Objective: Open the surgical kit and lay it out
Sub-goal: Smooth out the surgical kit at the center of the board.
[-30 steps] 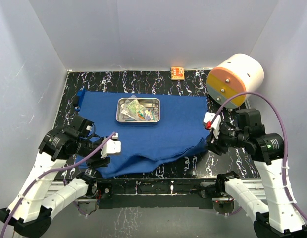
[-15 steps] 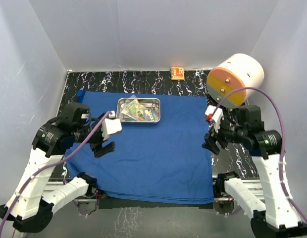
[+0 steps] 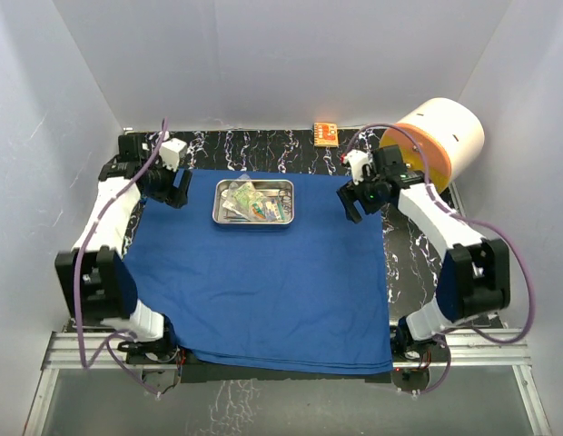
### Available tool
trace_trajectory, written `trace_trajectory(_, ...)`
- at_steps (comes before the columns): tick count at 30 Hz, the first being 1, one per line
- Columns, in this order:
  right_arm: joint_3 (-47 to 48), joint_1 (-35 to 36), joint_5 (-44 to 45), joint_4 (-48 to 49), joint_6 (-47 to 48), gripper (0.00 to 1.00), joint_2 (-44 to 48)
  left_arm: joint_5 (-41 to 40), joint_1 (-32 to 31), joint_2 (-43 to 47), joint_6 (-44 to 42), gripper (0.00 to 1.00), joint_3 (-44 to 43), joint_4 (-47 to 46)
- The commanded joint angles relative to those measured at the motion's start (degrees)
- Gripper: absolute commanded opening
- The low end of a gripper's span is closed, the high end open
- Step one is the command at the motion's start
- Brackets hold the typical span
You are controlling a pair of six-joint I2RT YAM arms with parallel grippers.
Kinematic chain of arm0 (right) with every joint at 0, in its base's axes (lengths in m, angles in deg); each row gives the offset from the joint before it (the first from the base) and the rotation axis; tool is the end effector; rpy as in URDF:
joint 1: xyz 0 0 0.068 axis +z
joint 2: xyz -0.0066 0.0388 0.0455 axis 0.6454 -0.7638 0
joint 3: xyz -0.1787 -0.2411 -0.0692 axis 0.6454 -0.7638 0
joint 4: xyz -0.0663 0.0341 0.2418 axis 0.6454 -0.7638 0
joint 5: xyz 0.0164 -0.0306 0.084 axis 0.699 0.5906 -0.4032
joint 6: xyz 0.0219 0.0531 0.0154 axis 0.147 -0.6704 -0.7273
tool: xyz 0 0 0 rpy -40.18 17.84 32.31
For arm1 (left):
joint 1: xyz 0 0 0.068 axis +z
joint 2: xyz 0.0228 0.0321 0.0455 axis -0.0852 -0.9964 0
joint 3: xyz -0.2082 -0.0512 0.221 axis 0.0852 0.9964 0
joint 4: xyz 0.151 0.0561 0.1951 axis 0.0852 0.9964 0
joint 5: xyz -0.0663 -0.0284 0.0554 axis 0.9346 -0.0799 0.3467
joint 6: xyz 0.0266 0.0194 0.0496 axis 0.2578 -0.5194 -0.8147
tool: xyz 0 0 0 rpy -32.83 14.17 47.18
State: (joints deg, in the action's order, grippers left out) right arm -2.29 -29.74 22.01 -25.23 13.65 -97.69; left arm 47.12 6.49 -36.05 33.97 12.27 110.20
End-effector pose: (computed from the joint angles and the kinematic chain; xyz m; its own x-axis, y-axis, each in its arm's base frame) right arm 0.2864 0.0645 0.2991 -0.6538 -0.5056 -0.5630 -0.6152 0.7883 0.0065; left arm 0.3057 -0.0045 0.3464 -0.5797 0.4278 -0.6935 0.4996 0.8589 0.1123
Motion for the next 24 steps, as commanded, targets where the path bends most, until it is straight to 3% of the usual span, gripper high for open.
trace_trajectory(1, 4.6, 2.1, 9.4, 15.2, -0.9, 0.79, -8.4, 3.4, 3.7, -10.5, 3.8, 0.79, -4.5, -9.0)
trace_trajectory(11, 20.4, 2.2, 11.0, 14.1, -3.4, 0.75, -32.3, 2.3, 5.0, -32.3, 7.2, 0.8, -18.0, -14.6)
trace_trajectory(24, 26.5, -0.5, 10.2, 10.5, -4.7, 0.67, -43.3, -1.2, 5.1, -44.2, 9.1, 0.77, -22.9, -10.2)
